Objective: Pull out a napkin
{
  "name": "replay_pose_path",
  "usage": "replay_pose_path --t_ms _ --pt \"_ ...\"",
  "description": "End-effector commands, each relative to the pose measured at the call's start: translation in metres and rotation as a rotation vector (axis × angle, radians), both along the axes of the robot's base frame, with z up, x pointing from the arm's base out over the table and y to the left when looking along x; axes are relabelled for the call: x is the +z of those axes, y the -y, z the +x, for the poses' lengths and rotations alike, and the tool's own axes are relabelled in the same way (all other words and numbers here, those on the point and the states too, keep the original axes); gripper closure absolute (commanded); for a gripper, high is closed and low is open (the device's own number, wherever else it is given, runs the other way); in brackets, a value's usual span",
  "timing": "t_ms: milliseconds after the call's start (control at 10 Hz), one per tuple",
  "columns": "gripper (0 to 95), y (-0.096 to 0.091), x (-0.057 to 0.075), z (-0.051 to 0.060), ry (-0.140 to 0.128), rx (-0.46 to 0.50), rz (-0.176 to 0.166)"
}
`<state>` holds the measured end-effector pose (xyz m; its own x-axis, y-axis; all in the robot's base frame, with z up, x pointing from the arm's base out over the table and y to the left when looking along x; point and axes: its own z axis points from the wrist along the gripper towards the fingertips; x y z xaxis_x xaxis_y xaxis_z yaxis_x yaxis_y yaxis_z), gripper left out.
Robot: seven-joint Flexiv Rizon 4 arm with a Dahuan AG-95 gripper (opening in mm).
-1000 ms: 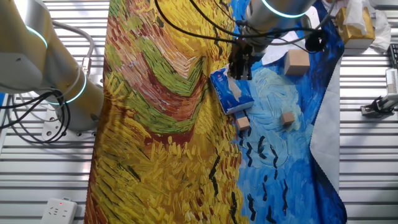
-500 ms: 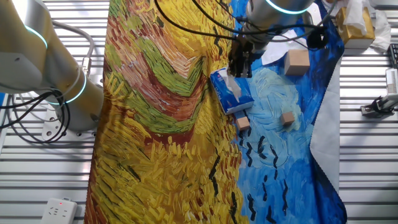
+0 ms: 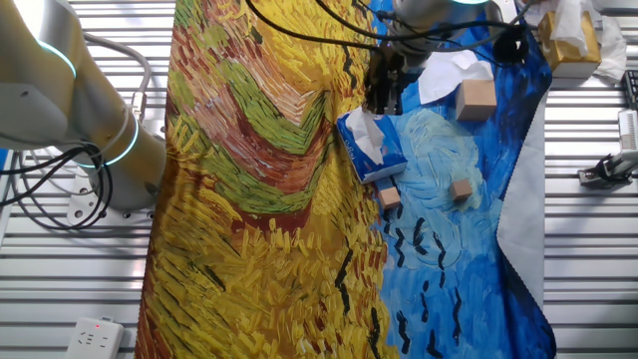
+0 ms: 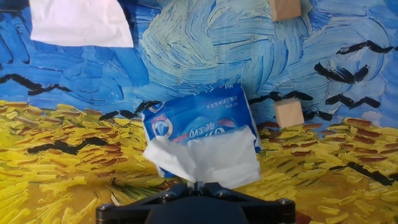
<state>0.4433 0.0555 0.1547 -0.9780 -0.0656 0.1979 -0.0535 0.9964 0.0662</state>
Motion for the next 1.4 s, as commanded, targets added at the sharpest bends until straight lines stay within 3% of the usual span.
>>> replay_pose_path --t_ms 100,1000,1400 --pt "95.0 -0.001 0.003 -0.001 -0.001 -0.001 0.001" --pt "95.0 -0.005 0.036 -0.009 -0.001 -0.008 0.003" --pt "95.0 -0.01 0.075 -0.001 -0.003 -0.004 0.006"
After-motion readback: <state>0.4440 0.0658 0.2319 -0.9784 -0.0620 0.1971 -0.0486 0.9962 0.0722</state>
